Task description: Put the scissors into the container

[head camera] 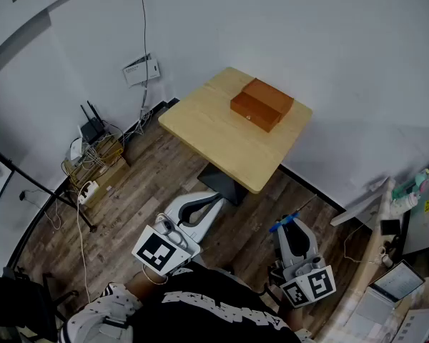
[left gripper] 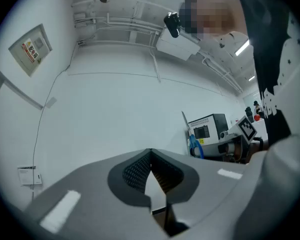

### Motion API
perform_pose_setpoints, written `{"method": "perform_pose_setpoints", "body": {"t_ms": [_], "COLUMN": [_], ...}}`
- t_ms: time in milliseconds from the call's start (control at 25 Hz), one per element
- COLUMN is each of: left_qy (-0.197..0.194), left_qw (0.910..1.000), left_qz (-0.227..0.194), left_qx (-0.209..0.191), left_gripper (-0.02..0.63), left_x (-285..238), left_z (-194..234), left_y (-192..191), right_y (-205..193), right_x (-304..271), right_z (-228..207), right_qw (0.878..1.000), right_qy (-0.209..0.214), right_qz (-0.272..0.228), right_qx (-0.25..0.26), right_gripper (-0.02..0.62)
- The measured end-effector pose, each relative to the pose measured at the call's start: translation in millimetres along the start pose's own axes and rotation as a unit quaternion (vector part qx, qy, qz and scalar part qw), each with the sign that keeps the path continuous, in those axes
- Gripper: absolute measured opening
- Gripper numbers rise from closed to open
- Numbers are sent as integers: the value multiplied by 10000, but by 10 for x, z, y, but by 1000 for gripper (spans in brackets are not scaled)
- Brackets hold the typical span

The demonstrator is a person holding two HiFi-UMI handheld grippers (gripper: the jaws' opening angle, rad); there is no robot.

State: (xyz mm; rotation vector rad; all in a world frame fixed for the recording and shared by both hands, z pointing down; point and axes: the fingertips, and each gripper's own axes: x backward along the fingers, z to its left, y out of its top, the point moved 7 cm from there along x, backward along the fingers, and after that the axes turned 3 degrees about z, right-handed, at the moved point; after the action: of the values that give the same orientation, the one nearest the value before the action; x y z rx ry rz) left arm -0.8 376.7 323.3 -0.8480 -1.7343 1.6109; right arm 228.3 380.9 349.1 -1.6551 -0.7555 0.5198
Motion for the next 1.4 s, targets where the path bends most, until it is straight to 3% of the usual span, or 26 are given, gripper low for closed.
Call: {"method": "perform_pose_setpoints", "body": {"t_ms": [480, 640, 920, 1080, 1240, 1400], "left_qy": [-158, -19, 190, 264, 129, 49], "left_qw": [9996, 10000, 9996, 9992, 9993, 9999], "left_qz": [135, 39, 168, 292, 300, -61], "left_qx": [-182, -24, -144, -118, 161, 142], "left_gripper": [0, 0, 0, 0, 0, 0], "left_x": [-95, -118, -51, -51, -128, -278], "left_z": [-142, -83, 46, 162, 258, 488], "left_y": [87, 112, 99, 33, -38, -72], "right_y": [-3, 6, -57, -73, -69, 14], "right_x": [85, 12, -186, -269, -282, -457], "right_z": [-74, -129, -120, -119, -192, -250], "right_qw": [9996, 9994, 9990, 9991, 9992, 9995], "right_qy": [180, 254, 374, 300, 37, -101], "right_qz": [-108, -122, -41, 88, 213, 201], "right_qx": [-172, -187, -255, -273, -327, -242], "right_gripper": [95, 95, 95, 94, 94, 94]}}
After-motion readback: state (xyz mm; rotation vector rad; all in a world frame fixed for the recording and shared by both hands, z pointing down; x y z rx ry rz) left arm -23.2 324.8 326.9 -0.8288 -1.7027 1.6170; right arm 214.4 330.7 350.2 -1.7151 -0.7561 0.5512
